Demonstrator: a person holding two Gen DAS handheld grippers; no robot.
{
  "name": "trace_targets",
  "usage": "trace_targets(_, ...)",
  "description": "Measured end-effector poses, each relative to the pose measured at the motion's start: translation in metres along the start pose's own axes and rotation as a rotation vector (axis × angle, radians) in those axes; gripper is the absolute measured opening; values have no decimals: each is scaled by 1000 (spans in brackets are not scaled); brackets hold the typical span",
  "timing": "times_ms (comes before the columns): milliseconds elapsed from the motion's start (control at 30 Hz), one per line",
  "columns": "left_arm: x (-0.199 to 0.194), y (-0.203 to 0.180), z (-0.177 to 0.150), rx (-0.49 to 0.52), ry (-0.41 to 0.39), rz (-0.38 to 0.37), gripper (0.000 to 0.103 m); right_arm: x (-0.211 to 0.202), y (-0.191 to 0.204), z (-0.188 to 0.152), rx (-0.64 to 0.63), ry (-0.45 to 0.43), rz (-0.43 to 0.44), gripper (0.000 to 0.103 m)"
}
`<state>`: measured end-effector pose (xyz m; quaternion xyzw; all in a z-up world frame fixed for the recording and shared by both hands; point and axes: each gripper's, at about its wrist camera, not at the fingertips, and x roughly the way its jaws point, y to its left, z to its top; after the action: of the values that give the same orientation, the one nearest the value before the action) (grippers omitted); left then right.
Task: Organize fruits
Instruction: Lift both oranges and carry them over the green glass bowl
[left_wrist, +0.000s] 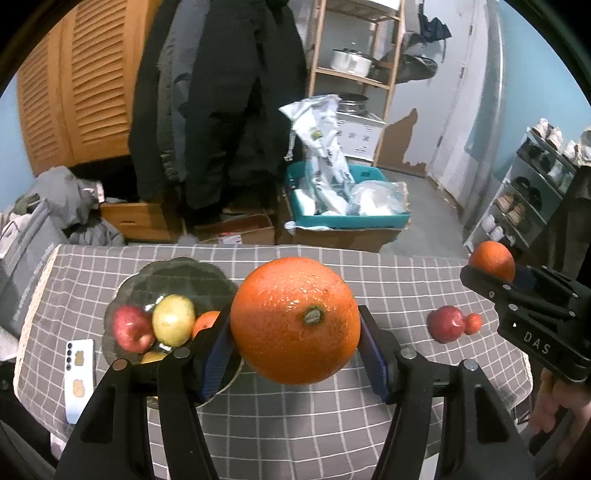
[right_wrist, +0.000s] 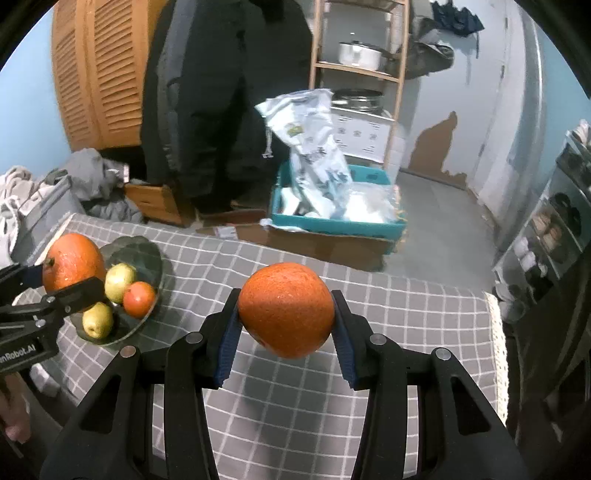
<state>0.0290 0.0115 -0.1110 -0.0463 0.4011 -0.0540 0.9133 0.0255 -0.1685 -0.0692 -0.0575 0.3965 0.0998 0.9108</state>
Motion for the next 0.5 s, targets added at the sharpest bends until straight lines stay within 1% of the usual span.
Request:
trace_targets(333, 1, 45, -4, -62, 7, 60, 64, 16, 46, 20, -42, -1, 60, 45)
trace_targets(500, 6, 67, -9, -95, 26, 90, 64, 32, 69, 28, -60, 13, 95, 45)
